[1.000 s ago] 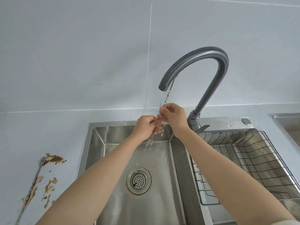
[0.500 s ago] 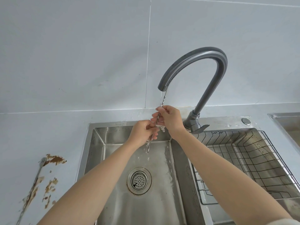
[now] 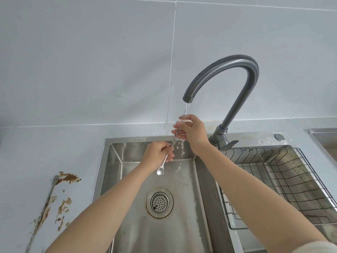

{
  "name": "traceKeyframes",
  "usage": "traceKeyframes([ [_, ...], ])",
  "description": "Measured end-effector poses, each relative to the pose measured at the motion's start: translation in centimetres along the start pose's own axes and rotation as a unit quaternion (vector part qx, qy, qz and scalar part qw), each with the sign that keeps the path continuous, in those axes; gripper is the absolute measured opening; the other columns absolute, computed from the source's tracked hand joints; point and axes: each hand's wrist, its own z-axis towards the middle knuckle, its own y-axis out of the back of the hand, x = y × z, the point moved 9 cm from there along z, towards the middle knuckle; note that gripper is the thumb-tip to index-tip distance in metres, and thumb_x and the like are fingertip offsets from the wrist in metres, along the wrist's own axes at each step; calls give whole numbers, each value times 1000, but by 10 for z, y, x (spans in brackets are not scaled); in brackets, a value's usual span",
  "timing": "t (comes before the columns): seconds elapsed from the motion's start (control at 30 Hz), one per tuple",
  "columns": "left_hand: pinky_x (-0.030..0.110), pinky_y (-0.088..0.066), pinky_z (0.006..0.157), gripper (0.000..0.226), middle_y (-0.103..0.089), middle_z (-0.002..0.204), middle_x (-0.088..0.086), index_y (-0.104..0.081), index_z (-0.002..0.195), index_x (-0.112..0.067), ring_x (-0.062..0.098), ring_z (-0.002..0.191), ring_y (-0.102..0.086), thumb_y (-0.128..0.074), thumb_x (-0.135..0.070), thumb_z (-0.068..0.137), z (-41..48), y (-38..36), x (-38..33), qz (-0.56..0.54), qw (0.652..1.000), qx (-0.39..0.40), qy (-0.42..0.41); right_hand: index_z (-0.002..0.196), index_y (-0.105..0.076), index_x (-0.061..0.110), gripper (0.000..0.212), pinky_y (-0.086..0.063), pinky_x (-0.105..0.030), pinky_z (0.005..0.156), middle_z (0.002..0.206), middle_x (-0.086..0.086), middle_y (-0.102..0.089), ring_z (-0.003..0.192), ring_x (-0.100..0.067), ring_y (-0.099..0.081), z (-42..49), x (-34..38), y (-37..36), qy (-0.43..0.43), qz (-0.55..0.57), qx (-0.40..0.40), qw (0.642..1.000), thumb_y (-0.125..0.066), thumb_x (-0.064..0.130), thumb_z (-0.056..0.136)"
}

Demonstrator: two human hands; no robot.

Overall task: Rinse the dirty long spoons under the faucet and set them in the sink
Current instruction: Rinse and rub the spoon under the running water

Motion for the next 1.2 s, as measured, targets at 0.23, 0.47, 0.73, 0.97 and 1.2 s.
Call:
traceKeyframes([
  [0.23,7,-45,44,34,-61,61,-3,-58,65,-23,-6,38,-57,-49,-5,93,-8,-7,2,19,1000,20,-3,78,-56,11,16,-56,-20,55,71,-6,-62,51,-10,-65,-4,-6,3,-31,61,-18,997,-52,7,93],
  [0.47,7,-45,42,35,-61,54,-5,-56,61,-22,-5,34,-55,-56,-1,89,-15,0,6,35,999,5,-16,82,-54,11,14,-56,-19,52,71,-9,-62,44,-6,-65,-5,-2,6,-22,43,-32,998,-50,4,93],
  [0.73,3,-42,43,33,-61,60,-5,-56,63,-22,-7,37,-56,-52,-4,91,-23,5,13,69,998,0,-7,75,-55,8,16,-57,-23,59,71,-8,-62,49,-10,-67,-9,0,8,-34,99,-40,994,-54,6,91],
  [0.97,11,-46,50,36,-61,63,-8,-55,65,-26,-7,38,-55,-47,-5,93,-35,12,18,103,995,12,5,79,-57,5,15,-58,-18,57,74,-11,-62,50,-8,-67,-8,-3,3,-33,113,-33,992,-53,-4,90],
  [1.2,22,-47,51,31,-56,57,-10,-57,70,-20,-3,40,-53,-43,-8,96,-53,25,16,151,988,-1,16,76,-56,7,24,-57,-20,54,72,-9,-64,51,-10,-67,-10,-10,-2,-70,83,-36,993,-47,16,96],
])
